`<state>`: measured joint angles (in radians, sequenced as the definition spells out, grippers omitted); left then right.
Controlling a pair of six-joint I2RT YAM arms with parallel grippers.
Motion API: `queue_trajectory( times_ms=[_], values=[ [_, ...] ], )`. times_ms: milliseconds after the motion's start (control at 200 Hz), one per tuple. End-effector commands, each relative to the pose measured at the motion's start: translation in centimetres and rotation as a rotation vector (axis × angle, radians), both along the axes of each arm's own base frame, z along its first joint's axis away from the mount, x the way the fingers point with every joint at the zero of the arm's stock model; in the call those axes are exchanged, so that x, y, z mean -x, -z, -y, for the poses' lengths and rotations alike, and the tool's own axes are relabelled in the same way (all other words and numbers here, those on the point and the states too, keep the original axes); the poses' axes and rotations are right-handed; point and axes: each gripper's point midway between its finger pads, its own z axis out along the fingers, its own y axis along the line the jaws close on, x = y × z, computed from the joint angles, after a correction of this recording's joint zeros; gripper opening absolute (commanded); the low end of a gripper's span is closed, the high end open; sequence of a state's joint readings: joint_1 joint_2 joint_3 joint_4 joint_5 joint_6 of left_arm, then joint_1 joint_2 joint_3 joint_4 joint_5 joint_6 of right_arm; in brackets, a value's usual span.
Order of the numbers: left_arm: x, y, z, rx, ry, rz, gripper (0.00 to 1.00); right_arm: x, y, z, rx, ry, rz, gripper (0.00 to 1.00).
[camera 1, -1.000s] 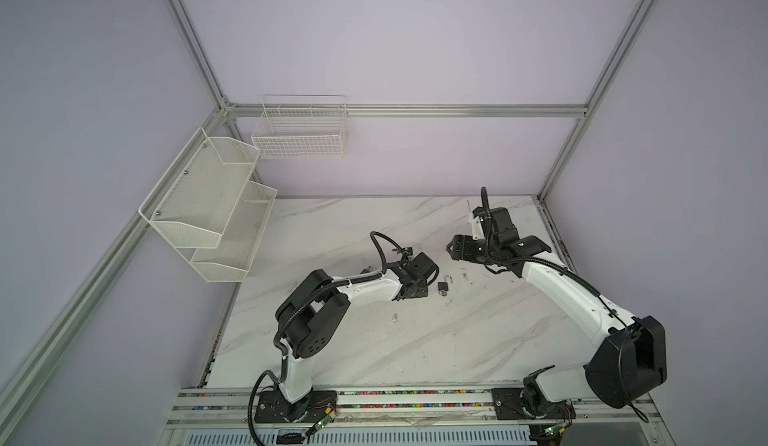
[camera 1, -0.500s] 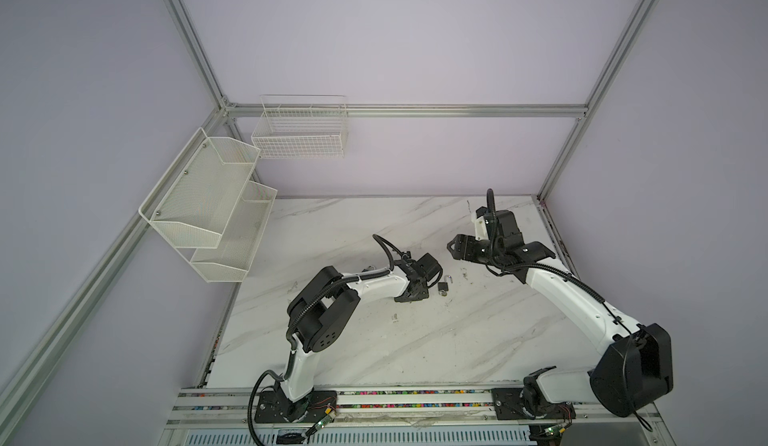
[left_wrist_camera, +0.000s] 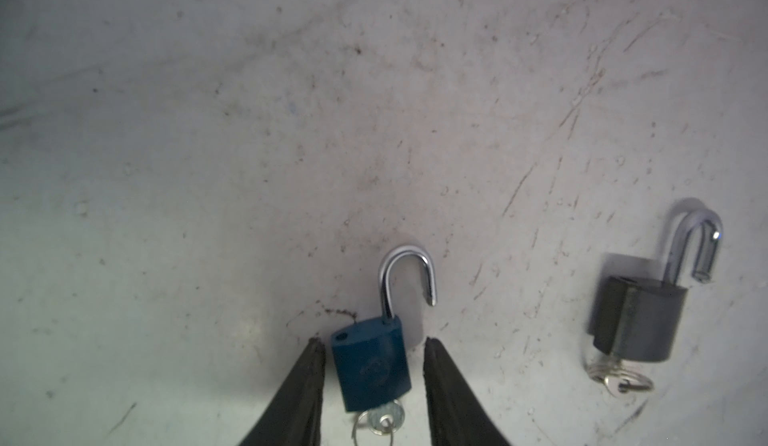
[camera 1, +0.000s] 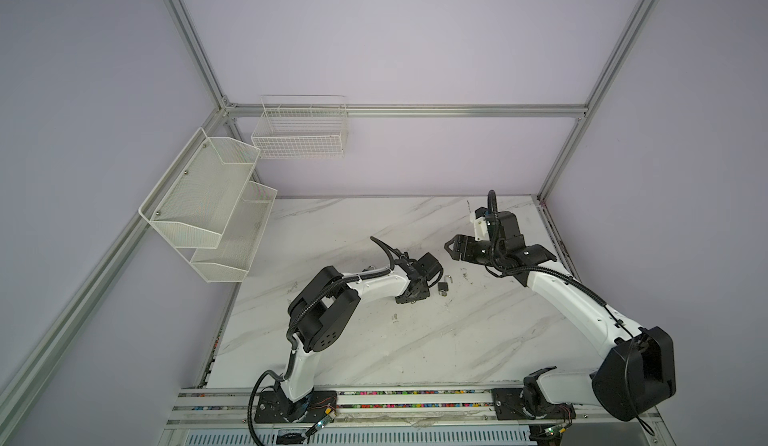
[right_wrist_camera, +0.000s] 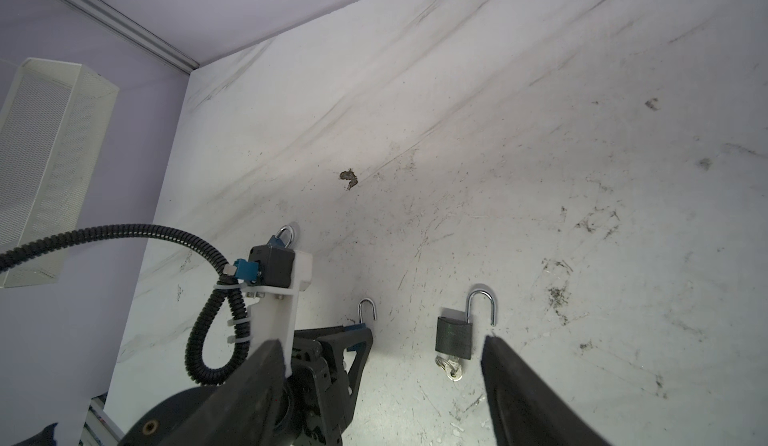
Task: Unlock with the key
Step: 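Lower the teal padlock onto the table with the left gripper while the right withdraws, then move the right gripper over the loose silver key while the left arm draws back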
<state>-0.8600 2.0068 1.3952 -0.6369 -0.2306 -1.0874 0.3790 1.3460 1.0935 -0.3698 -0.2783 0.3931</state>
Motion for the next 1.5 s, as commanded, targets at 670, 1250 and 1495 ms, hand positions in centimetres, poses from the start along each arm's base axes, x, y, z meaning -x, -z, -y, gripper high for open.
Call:
queue_trajectory(
  times_ms=[670, 1250, 1495],
  values=[
    [-0.3, -20.7, -13.3, 0.089, -0.137, 0.436, 0.59, -0.9, 1.7, -6.7, 0.054, -0.010, -0.028, 0.78],
    [1.7, -19.5, -26.2, 0.067, -0.261, 0.476, 0.60, 4.9, 10.7, -22.9, 0.112, 0.056, -0.185, 0.66],
    [1.2, -18.7, -28.5, 0.103, -0.315, 0.480, 0.60, 4.5, 13.1, -24.9, 0.190, 0.128, -0.173, 0.64]
  ],
)
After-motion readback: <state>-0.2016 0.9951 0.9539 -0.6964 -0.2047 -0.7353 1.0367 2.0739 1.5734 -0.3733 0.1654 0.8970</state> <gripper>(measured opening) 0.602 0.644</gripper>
